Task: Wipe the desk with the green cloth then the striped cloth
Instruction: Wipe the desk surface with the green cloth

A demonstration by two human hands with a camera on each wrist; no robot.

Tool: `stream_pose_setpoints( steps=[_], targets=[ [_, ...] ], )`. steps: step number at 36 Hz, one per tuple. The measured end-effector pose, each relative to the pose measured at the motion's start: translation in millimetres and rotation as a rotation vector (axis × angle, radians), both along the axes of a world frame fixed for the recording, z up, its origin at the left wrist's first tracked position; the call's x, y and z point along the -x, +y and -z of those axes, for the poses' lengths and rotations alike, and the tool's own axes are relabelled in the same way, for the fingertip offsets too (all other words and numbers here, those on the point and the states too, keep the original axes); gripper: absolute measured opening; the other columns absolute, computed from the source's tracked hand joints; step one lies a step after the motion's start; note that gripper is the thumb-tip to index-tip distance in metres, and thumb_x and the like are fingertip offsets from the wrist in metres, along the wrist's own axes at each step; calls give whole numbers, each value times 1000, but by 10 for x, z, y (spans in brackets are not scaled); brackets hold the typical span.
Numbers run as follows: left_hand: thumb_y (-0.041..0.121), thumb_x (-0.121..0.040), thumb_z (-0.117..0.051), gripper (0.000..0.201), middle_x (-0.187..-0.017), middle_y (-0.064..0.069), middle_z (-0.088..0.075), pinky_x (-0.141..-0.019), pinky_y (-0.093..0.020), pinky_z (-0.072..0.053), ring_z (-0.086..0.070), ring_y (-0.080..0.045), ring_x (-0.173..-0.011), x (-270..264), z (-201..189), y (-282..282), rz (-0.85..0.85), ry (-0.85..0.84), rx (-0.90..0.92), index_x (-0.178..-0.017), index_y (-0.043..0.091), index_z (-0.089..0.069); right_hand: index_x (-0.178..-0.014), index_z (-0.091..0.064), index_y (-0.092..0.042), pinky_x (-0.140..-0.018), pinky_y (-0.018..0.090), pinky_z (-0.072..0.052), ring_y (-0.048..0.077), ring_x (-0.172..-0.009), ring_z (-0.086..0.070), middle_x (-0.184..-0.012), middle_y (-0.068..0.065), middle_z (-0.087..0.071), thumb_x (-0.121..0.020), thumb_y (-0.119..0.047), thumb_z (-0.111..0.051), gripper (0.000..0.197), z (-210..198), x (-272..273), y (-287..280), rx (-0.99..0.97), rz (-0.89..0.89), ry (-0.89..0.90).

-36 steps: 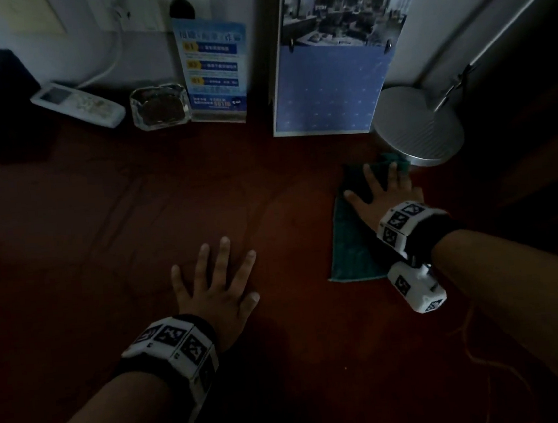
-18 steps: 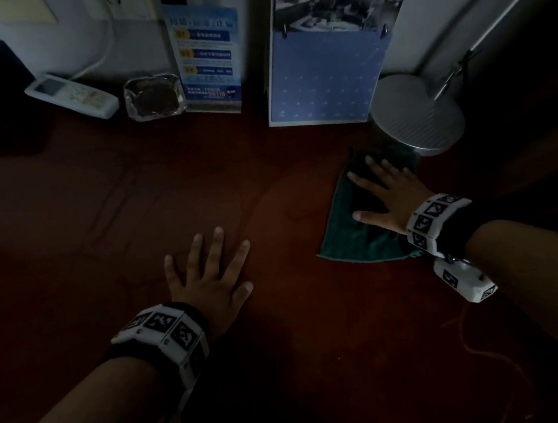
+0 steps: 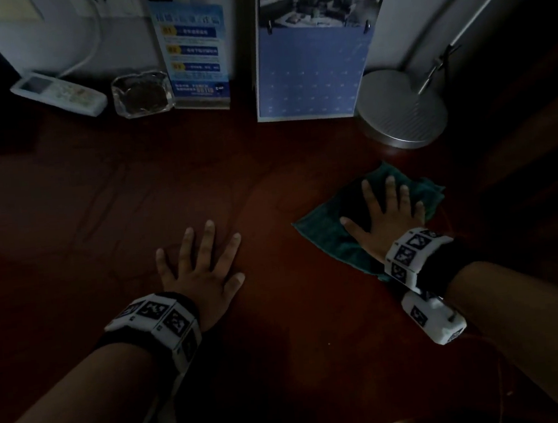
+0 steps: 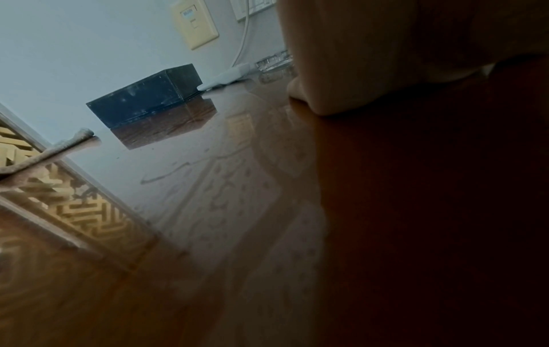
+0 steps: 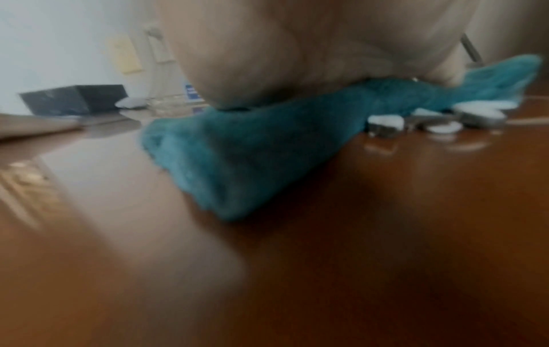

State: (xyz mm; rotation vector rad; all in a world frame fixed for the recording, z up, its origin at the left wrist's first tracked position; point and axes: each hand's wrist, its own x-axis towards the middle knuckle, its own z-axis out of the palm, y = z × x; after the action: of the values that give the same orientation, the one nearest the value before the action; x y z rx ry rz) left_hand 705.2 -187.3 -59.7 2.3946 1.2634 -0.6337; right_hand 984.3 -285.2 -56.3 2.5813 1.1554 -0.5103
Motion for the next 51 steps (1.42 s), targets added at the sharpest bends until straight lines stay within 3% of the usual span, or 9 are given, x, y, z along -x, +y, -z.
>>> stream_pose_setpoints(
  steps=[4,6,8,16,20,22,28,39,51],
  targets=[
    [70,-64,18,69,-148,10,38,-110,-60,7,25,-23,-141,2,5,5,11,2,4,-126,48,37,-145,24,-33,-116,53,-1,32,-144,13,-155,10,23,-80,-79,-8,86,-38,103,-140,52,0,-13],
    [70,-83,1,64,-148,9,38,-110,-60,8,27,-24,-141,5,13,7,17,13,13,-135,47,31,-145,25,-32,-116,52,-2,33,-144,13,-155,11,24,-78,-80,-7,88,-59,162,-213,75,2,-13],
    [62,-93,-12,61,-150,8,35,-110,-60,9,27,-23,-141,-2,15,10,14,14,15,-139,48,26,-145,25,-30,-116,52,-2,33,-144,13,-154,12,25,-78,-81,-8,90,-73,219,-287,84,7,-4],
    [59,-94,-12,61,-150,7,35,-110,-60,10,29,-23,-140,-17,10,19,18,23,30,-138,47,28,-145,24,-27,-115,53,-2,35,-143,14,-154,15,25,-74,-83,-7,96,-78,452,-559,97,-3,8],
    [59,-94,-12,60,-150,6,36,-110,-60,9,29,-24,-140,-18,9,18,21,30,28,-137,47,29,-143,29,-27,-115,54,-2,36,-142,16,-153,15,27,-44,-91,21,118,-97,577,-669,137,-22,34],
    [59,-94,-11,60,-150,7,35,-110,-60,9,28,-23,-140,-17,8,17,22,25,20,-138,47,28,-142,31,-26,-115,54,-2,36,-142,17,-153,16,27,-33,-92,28,127,-109,643,-710,151,-17,44],
    [59,-95,-12,60,-151,7,34,-111,-59,9,27,-23,-141,-28,-23,12,16,35,32,-139,47,26,-132,39,-22,-115,56,-3,38,-141,18,-152,18,29,-28,-94,25,127,-140,807,-779,164,-19,63],
    [59,-94,-12,60,-151,7,34,-111,-59,7,26,-23,-141,-23,9,8,16,27,5,-139,47,25,-132,41,-26,-113,58,6,39,-138,27,-143,14,42,-29,-98,7,131,-174,983,-870,154,-61,144],
    [59,-94,-15,62,-152,7,32,-111,-60,6,25,-23,-141,-21,25,4,-4,-4,-5,-138,47,26,-128,46,-40,-114,55,10,31,-132,41,-137,4,54,-35,-99,-36,137,-326,608,-999,288,-280,216]
  ],
)
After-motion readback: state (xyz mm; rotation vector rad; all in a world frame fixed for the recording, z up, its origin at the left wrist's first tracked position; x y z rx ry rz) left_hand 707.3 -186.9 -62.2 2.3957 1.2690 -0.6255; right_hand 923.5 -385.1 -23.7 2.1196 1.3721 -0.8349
